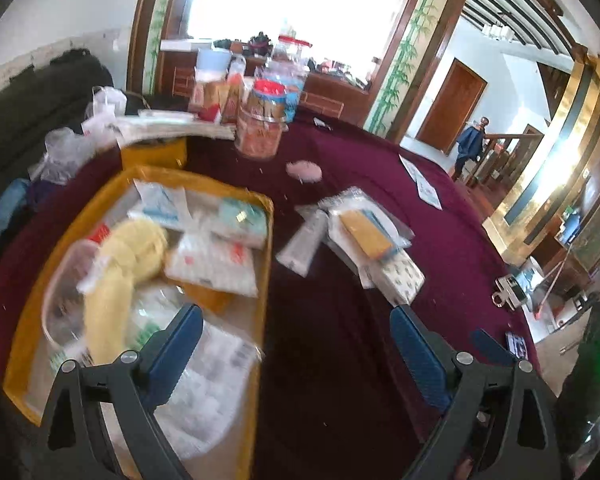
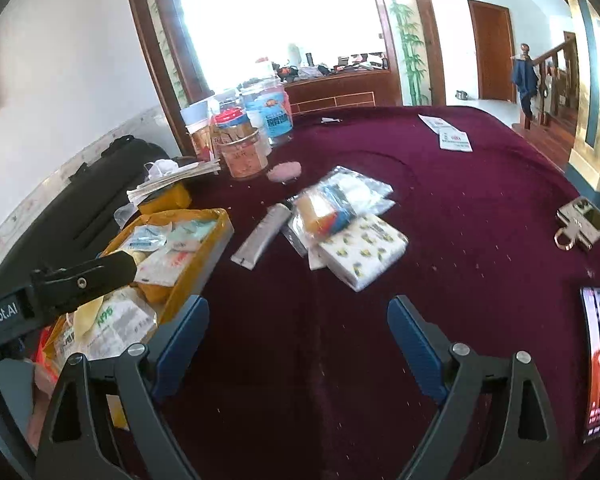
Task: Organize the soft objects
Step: 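Move both grippers back toward the remaining items on the table, then grasp the silver tube with left gripper while right gripper grasps the lemon-print tissue pack, then carry the silver tube and lemon-print pack into the tray with both grippers, then move the right gripper to the yellow-strip sealed bag and grasp it, then grasp the white mask bag with the left gripper, then carry the mask bag with left gripper while right gripper carries the strip bag into the tray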
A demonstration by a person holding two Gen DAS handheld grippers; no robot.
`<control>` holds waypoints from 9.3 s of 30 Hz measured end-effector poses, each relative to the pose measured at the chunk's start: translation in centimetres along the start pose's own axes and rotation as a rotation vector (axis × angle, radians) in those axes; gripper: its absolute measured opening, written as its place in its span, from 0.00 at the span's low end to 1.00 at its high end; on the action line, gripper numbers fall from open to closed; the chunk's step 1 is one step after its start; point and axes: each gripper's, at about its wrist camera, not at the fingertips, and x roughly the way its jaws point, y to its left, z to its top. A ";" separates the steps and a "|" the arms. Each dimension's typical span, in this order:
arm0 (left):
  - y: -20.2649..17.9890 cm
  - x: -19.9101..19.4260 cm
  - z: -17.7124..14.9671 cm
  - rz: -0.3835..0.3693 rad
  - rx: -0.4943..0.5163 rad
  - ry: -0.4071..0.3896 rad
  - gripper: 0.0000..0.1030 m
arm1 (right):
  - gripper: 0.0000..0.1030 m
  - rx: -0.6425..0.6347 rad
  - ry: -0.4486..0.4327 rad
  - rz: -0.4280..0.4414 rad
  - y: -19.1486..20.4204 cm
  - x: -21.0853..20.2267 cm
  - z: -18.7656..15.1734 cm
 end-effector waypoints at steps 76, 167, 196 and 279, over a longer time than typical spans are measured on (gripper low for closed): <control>-5.8 21.1 7.5 0.065 0.239 0.484 0.60 | 0.56 0.256 0.175 0.003 -8.0 7.3 0.8; 10.5 -2.2 2.4 0.022 -0.114 0.010 0.78 | 0.83 -0.146 0.106 0.320 12.4 6.6 2.1; -1.2 0.8 2.4 -0.137 -0.063 0.080 0.91 | 0.86 0.086 0.231 0.262 -4.5 12.1 11.1; -1.0 6.0 3.7 -0.316 -0.190 0.328 0.00 | 0.48 0.281 0.103 0.098 -13.1 7.3 5.7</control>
